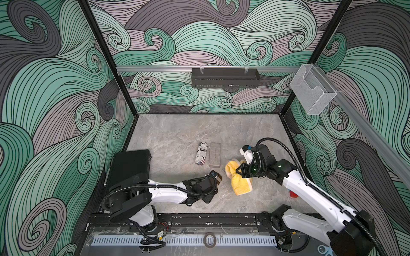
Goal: Wipe the eyeglass case
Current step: Wipe the dirt from the eyeglass case.
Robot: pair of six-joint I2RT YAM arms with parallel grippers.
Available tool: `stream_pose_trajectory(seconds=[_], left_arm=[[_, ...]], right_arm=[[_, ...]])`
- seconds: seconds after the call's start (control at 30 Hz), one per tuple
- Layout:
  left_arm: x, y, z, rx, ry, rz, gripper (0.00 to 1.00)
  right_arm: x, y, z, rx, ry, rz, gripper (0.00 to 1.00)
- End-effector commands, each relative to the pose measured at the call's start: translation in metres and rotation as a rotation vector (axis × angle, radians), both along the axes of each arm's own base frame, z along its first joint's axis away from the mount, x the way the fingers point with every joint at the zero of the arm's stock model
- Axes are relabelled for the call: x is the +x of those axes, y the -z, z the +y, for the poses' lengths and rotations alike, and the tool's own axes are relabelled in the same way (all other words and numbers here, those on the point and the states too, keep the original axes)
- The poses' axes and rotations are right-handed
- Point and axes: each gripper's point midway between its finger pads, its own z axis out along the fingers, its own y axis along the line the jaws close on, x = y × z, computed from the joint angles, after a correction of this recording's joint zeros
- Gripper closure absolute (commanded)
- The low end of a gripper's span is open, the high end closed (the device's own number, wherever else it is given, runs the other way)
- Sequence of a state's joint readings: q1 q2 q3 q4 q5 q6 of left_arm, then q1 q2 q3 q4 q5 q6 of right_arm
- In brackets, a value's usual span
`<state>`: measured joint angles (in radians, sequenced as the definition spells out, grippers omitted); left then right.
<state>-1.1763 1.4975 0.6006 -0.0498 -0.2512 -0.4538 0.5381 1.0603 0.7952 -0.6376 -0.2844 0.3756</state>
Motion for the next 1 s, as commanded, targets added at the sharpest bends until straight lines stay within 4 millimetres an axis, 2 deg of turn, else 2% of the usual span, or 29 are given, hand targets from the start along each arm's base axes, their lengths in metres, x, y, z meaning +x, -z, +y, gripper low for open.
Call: stream_pose_trajectory(seconds=[0.0,0.2,0.4,0.63,0.83,0.87,0.97], left_arm=[[-0.008,0.009,0.008,0.037,-0.012,0.027,0.30],[-0.011,0.019,0.013,0.089,-0.027,0.028,0.31],[-0.007,0.014,0.015,0.092,-0.053,0.010,0.48],[-0.015,-0.010,-0.014,-0.047,0.033,0.141,0.52],[-0.019,-0.043,-0.032,-0.236,0.119,0.308,0.52],[-0.019,-0.056,-0.035,-0.290,0.136,0.337,0.52],[-0.018,-0.074,-0.037,-0.383,0.163,0.414,0.52]], right_arm=[[-0.001,0.004,-0.003,-0.007,0.006,0.006,1.00],[0.000,0.007,-0.001,0.001,0.005,0.014,1.00],[0.001,0.007,-0.001,0.001,0.008,0.013,1.00],[0.001,0.003,0.008,0.044,-0.036,-0.014,1.00],[0.005,-0.012,0.024,0.121,-0.086,-0.092,1.00],[0.006,-0.015,0.028,0.128,-0.098,-0.104,1.00],[0.003,-0.020,0.039,0.138,-0.142,-0.140,1.00]])
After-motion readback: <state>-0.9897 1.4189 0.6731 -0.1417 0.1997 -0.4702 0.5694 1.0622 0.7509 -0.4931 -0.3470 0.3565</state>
